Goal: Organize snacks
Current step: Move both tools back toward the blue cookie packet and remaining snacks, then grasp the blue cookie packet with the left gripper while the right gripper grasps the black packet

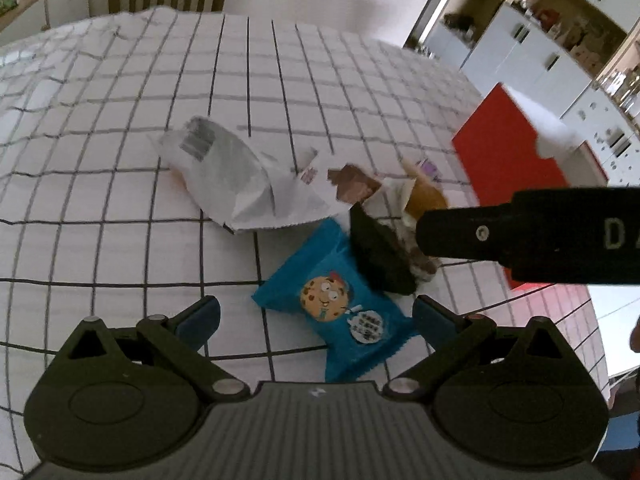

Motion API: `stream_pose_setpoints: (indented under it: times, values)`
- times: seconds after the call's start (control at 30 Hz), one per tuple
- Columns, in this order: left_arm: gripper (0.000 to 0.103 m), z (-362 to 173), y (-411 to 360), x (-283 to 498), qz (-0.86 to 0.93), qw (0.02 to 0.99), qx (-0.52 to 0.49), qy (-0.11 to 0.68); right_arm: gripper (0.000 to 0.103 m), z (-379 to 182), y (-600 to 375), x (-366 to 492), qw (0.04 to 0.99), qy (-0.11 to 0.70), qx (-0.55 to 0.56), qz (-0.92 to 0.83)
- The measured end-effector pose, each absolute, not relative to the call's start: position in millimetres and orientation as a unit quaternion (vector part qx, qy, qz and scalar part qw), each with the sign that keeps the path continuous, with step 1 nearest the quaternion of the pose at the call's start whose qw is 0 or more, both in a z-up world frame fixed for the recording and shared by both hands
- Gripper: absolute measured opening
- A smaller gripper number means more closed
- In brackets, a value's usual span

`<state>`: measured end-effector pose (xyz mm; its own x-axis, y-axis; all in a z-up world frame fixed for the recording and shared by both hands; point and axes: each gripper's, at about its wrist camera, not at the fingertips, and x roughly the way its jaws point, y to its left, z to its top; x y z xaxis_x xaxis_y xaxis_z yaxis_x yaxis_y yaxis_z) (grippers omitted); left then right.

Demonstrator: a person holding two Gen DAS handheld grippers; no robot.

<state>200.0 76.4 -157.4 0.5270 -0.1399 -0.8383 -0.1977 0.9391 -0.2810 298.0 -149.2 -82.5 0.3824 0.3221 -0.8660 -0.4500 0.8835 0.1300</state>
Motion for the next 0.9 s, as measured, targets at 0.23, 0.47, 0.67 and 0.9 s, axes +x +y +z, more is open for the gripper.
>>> stream_pose_setpoints:
  times: [0.23,0.47,0.67,0.9]
  values:
    - [0.103,-168.8,76.2,211.0,0.011,0.848,-0.181,0.498,0.075,-98.3,-131.4,307.8,0.808,0.532,-0.069,0.245]
    - [0.102,-173.4,79.1,218.9,0.001,0.843,-0.201,0.5,0.058,-120.1,-120.8,312.6,0.788,0.558,-0.076,0.249]
    - [0.084,-171.4,79.1,216.5,-0.004,0.848,-0.2,0.49,0.04,-128.7,-126.1,316.3,0.787,0.563,-0.057,0.244]
    - [0.055,-171.2,78.9,210.1,-0.029,0.842,-0.221,0.491,0.038,-124.2,-140.0,314.7,0.792,0.561,-0.027,0.24]
